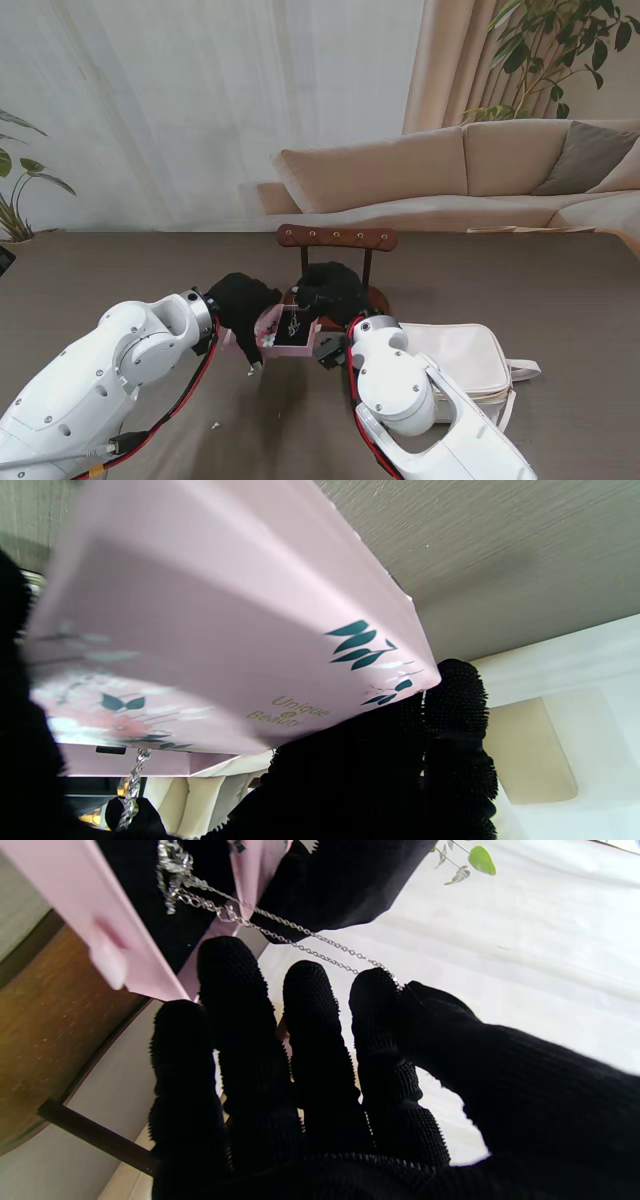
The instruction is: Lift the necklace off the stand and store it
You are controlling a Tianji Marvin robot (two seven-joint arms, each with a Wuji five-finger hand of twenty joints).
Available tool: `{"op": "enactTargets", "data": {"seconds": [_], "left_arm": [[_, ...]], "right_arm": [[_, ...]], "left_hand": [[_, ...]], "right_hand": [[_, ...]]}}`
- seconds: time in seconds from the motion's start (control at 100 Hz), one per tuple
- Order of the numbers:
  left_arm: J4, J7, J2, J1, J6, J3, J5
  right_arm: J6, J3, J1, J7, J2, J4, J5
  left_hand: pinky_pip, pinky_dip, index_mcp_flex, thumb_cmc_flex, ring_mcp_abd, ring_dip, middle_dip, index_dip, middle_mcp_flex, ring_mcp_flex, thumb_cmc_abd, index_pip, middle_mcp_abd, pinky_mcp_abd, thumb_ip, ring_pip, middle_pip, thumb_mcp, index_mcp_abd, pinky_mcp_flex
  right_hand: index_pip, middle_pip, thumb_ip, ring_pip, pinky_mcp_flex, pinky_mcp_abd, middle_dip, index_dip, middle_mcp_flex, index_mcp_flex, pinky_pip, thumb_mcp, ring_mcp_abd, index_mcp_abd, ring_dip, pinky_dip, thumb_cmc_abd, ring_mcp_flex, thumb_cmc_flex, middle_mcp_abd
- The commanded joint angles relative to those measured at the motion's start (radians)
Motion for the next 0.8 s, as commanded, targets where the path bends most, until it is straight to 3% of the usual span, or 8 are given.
{"op": "enactTargets", "data": {"seconds": [0.0,0.43,0.79], "left_arm": [[-0.007,-0.017,-0.005,-0.001,-0.001,-0.004,-0.001],[0.0,-0.02,-0.005,-0.015,-0.007,0.002,-0.003],[-0.008,-0.028,-0.004,-0.009,-0.006,-0.006,0.0]], "right_arm": [[-0.006,-0.001,-0.012,0.017,0.005,0.003,-0.003],[-0.083,-0.016,-0.004,0.095,0.055,0.023,-0.191],[-0.118,-0.019,0.005,0.097,0.067,0.037,-0.271]], "left_hand": [[0.074,0.024,0.116,0.525,-0.152,0.005,0.096,0.064,0.122,0.094,0.136,0.65,-0.113,0.02,-0.007,0.136,0.167,0.555,-0.174,-0.001],[0.074,0.026,0.115,0.527,-0.152,0.003,0.096,0.064,0.12,0.093,0.138,0.649,-0.11,0.021,-0.007,0.135,0.166,0.551,-0.174,-0.003],[0.073,0.027,0.115,0.527,-0.152,0.003,0.096,0.064,0.12,0.094,0.139,0.649,-0.111,0.021,-0.007,0.135,0.166,0.548,-0.174,-0.003]], "right_hand": [[-0.009,-0.014,-0.01,-0.009,-0.03,-0.029,0.015,-0.024,-0.025,-0.002,0.024,0.027,-0.021,-0.059,-0.001,-0.002,-0.007,-0.016,-0.011,-0.007],[-0.072,-0.006,0.011,-0.02,-0.059,-0.053,0.004,-0.092,-0.094,-0.105,0.009,0.006,-0.04,-0.091,-0.002,-0.002,-0.025,-0.068,-0.09,-0.023],[-0.117,0.0,0.049,-0.021,-0.07,-0.057,-0.013,-0.11,-0.129,-0.123,-0.003,-0.014,-0.04,-0.088,-0.003,0.0,0.014,-0.09,-0.169,-0.019]]}}
